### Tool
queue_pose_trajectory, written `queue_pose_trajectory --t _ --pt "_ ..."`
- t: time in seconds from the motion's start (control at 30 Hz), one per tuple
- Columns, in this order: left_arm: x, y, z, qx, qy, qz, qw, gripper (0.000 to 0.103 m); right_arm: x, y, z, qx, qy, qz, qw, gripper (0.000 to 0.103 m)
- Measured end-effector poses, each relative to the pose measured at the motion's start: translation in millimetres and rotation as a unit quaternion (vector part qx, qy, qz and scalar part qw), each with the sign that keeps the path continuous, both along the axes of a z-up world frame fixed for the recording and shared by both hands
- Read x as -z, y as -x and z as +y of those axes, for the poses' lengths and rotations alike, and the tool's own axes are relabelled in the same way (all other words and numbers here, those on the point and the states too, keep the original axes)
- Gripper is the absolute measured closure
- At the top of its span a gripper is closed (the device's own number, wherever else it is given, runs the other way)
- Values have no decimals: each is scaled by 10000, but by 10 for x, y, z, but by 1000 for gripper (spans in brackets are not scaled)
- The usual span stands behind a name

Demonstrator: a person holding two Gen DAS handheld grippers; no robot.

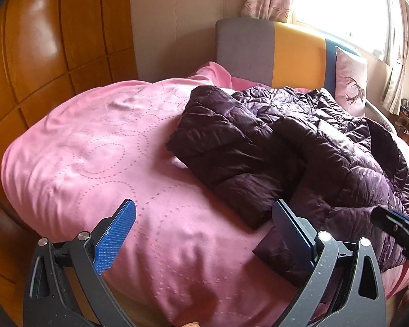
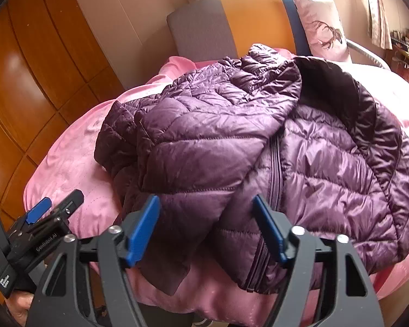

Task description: Fold large clothes

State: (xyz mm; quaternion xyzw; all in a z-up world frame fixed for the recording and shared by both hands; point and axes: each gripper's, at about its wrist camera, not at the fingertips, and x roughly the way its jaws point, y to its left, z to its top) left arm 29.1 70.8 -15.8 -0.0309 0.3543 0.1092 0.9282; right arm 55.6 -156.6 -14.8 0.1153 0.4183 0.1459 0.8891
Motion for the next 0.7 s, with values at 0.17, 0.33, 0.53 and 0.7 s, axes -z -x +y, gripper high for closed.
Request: queue_pose_trajectory --t 0.17,0.33,0.53,0.7 --pt "50 -33 -21 56 50 79 9999 4 -36 -53 68 -184 137 -119 9997 78" --pt "95 -86 -13 141 139 184 9996 4 -215 -60 -61 -273 272 -361 9986 98" --pt "147 -285 98 325 694 429 9961 4 -679 -65 -570 228 1029 -1104 9883 103" --pt "139 -494 156 393 1143 476 9915 4 -993 -298 -1384 1382 1810 -1465 9626 103"
